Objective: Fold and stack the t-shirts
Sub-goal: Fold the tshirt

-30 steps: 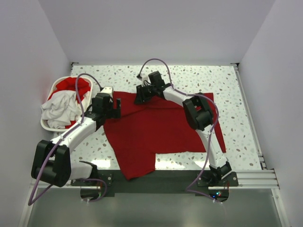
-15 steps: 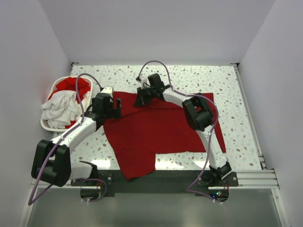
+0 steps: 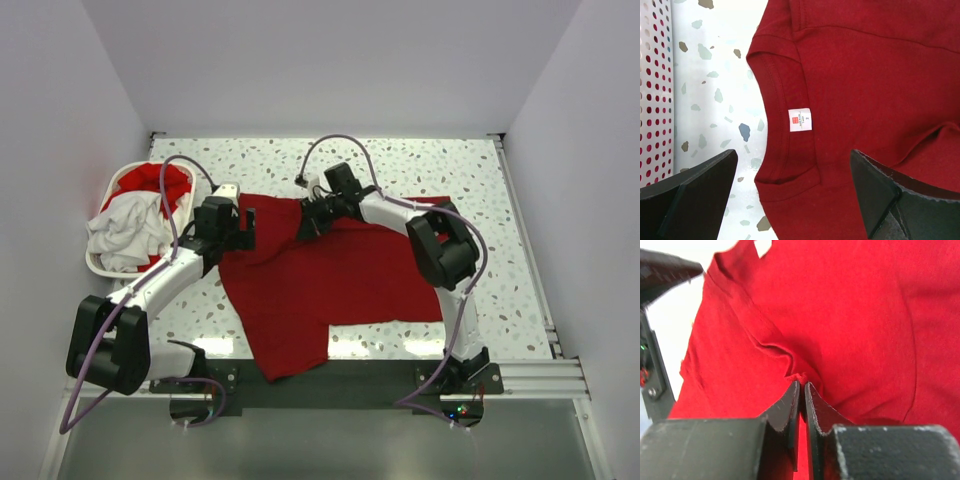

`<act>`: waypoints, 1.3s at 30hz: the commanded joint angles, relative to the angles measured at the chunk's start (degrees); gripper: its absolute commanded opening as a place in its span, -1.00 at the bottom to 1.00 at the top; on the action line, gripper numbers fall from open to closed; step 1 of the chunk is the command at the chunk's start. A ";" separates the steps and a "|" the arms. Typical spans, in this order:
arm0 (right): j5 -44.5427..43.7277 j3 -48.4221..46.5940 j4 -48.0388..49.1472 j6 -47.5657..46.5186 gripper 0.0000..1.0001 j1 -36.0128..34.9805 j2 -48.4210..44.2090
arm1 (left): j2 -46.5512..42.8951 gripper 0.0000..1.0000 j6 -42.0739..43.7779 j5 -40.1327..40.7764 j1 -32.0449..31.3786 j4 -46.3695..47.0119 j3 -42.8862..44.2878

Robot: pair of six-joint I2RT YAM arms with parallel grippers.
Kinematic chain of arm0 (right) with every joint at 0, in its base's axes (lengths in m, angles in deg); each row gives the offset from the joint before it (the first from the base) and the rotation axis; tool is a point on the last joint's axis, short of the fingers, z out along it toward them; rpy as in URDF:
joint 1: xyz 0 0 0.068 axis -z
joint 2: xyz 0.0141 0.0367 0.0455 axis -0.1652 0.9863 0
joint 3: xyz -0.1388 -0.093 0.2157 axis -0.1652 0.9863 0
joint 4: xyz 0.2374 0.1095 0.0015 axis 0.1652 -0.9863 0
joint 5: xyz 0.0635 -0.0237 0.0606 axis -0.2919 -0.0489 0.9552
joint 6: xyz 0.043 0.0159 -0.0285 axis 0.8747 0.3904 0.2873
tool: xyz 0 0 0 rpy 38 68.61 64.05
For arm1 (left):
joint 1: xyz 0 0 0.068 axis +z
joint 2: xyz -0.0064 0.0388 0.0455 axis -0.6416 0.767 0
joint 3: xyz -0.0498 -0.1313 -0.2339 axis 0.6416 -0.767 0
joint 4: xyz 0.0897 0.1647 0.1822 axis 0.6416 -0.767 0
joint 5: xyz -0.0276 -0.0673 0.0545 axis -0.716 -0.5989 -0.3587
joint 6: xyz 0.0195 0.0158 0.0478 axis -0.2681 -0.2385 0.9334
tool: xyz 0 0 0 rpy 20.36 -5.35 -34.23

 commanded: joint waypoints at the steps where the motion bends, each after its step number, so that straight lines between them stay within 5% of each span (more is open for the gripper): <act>1: 1.28 2.78 -2.75 -4.99 -0.82 -0.28 -3.46 | -0.19 0.99 0.47 -0.09 0.13 2.18 0.34; 12: -4.52 11.40 -6.71 -8.51 -0.18 -0.28 -13.47 | -0.28 0.98 0.03 -1.41 -0.31 1.91 0.25; 21: -31.22 15.45 -9.60 -2.36 0.15 3.05 -25.08 | 3.39 0.86 -4.18 0.43 -0.05 3.58 3.85; 29: -35.02 18.08 -7.94 8.70 0.15 20.70 -26.49 | 18.34 0.32 -4.54 4.30 0.04 3.93 19.23; 39: -32.65 16.94 -5.13 14.60 0.14 32.50 -18.32 | 35.30 -0.34 -4.97 4.83 1.97 3.50 29.08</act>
